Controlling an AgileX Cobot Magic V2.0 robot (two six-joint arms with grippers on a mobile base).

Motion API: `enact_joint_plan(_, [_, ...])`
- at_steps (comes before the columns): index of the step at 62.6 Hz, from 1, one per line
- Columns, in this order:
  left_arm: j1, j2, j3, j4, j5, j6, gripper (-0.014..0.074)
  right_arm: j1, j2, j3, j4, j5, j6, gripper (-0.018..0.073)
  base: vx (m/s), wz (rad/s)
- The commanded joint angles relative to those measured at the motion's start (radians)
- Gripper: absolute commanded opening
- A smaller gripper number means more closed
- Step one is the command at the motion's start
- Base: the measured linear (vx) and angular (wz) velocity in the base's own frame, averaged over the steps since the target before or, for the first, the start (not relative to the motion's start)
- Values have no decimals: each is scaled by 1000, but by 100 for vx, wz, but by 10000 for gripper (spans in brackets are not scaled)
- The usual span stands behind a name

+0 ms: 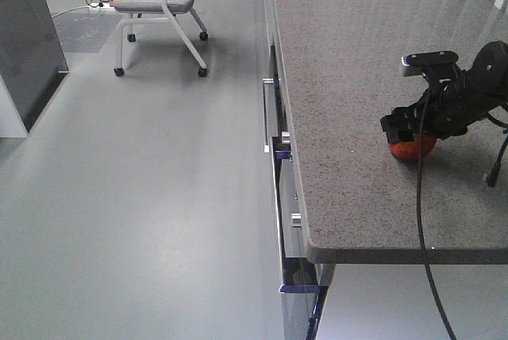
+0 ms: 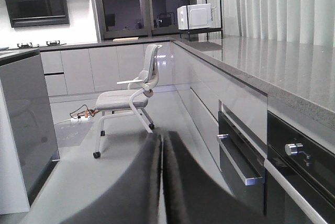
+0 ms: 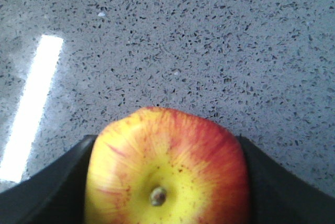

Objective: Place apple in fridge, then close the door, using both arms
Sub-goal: 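Lower the right gripper and close it around the apple, then lift the apple with the right gripper and pull it off the counter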

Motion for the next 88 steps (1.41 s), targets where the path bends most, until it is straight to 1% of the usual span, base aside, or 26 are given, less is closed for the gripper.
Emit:
enact_joint_plan(1, [-6,-15,21,-6,-78,-8,-6,-5,-69,-34,5,-24,-2,401,0,0])
enact_joint_plan(11, [-6,-15,21,-6,-78,-8,-6,-5,-135,-32,16,-1,19,410,0,0])
enact_joint_plan(22, [-6,-15,21,-6,-78,-8,-6,-5,-233,16,96,17,-13,413,0,0])
enact_joint_plan(29, [-6,-15,21,-6,-78,-8,-6,-5,-319,118,157,-4,-67,413,0,0])
enact_joint_plan(36, [-6,-15,21,-6,-78,-8,-6,-1,-451,248,240,-31,-120,413,0,0])
enact_joint_plan(40, [-6,-15,21,-6,-78,-8,-6,12,-519,320,276,-39,-149,413,0,0])
enact_joint_plan(43, [-6,-15,21,-6,-78,-8,-6,38,-570,368,280,-49,-177,413,0,0])
enact_joint_plan(48, [-6,-15,21,-6,-78,-8,-6,97,-654,448,280,-63,-182,413,0,0])
enact_joint_plan(63, [-6,-15,21,-6,-78,-8,-6,293,-878,640,280,-71,-146,413,0,0])
enact_joint_plan(69, [-6,-15,21,-6,-78,-8,-6,360,-970,702,280,-67,-107,413,0,0])
enact_joint_plan(77, [-6,-15,21,-6,-78,-8,-6,415,-1081,770,280,-50,-51,411,0,0])
enact_joint_plan(81, [-6,-15,21,-6,-78,-8,-6,429,-1142,796,276,-27,-30,411,0,0])
enact_joint_plan(88, [-6,-15,21,-6,-78,-8,-6,433,-1247,824,280,39,-29,411,0,0])
